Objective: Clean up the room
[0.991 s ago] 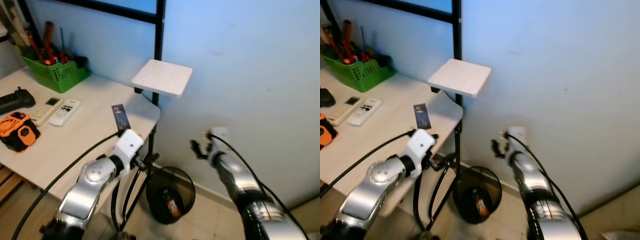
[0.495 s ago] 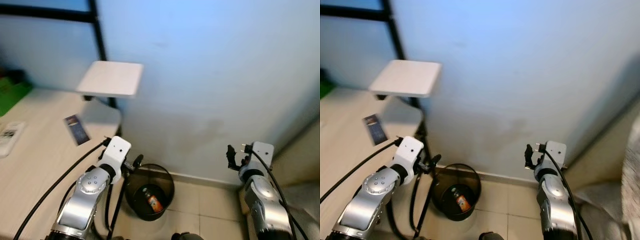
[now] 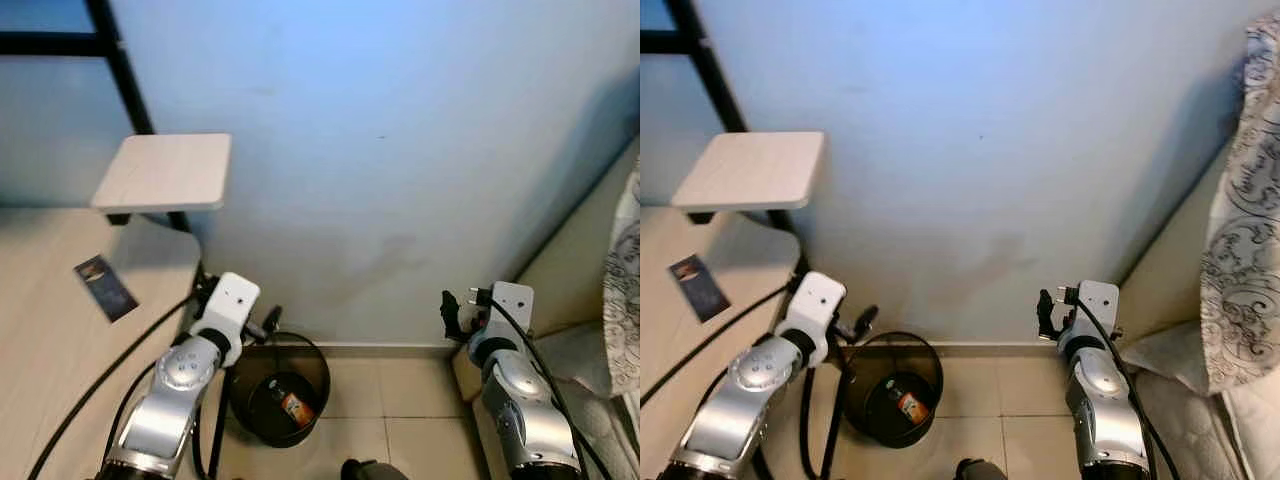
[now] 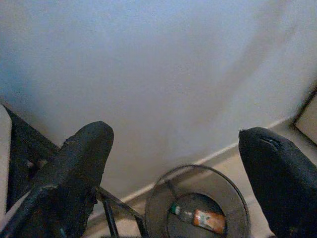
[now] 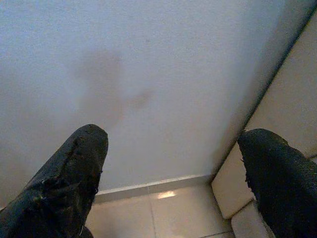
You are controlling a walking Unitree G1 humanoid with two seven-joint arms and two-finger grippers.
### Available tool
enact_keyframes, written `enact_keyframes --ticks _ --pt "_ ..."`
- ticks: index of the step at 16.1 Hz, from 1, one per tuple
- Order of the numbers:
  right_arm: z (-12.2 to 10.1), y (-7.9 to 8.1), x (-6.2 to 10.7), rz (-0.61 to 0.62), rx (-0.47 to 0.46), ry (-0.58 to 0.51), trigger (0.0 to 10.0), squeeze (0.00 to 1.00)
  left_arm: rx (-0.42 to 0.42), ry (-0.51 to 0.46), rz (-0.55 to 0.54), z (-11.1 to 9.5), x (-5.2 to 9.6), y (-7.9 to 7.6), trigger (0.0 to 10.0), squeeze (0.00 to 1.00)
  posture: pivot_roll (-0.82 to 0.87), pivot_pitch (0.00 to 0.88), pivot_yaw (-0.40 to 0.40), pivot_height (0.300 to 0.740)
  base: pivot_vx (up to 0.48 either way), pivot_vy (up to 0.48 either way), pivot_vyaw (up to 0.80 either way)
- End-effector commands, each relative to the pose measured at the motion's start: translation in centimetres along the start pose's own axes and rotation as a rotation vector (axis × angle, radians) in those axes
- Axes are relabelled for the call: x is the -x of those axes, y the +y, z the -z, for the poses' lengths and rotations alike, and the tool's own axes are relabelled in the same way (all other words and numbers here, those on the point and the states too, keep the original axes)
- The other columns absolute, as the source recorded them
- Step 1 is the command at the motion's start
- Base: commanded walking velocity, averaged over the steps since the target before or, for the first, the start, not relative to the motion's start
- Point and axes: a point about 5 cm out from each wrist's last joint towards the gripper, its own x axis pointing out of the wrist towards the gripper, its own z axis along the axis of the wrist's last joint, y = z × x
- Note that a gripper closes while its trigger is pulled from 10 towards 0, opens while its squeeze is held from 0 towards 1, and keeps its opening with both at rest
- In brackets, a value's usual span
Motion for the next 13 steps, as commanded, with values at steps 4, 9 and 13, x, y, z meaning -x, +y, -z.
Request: enact_keyframes --ticks 4,9,13 --pt "-0.3 -0.3 0.3 -0.011 0.044 -0.011 10.0 1.0 0.046 -0.022 -0.028 -0.2 -0.4 -0.3 10.0 0.02 -0.11 0.0 0.014 0.74 0.0 0.0 -0.78" --pt "-0.7 0.2 -0.2 -0.005 0.048 -0.021 10.0 1.0 0.1 -0.048 -0.078 -0.8 -1.0 0.3 10.0 0.03 -0.11 0.0 0.015 0.74 0.0 0.0 -0.78" --pt "-0.7 0.4 -0.5 -0.009 0.057 -0.019 10.0 1.0 0.12 -0.055 -0.105 -0.9 -1.4 1.0 10.0 0.03 -0.11 0.0 0.015 0.74 0.0 0.0 -0.78"
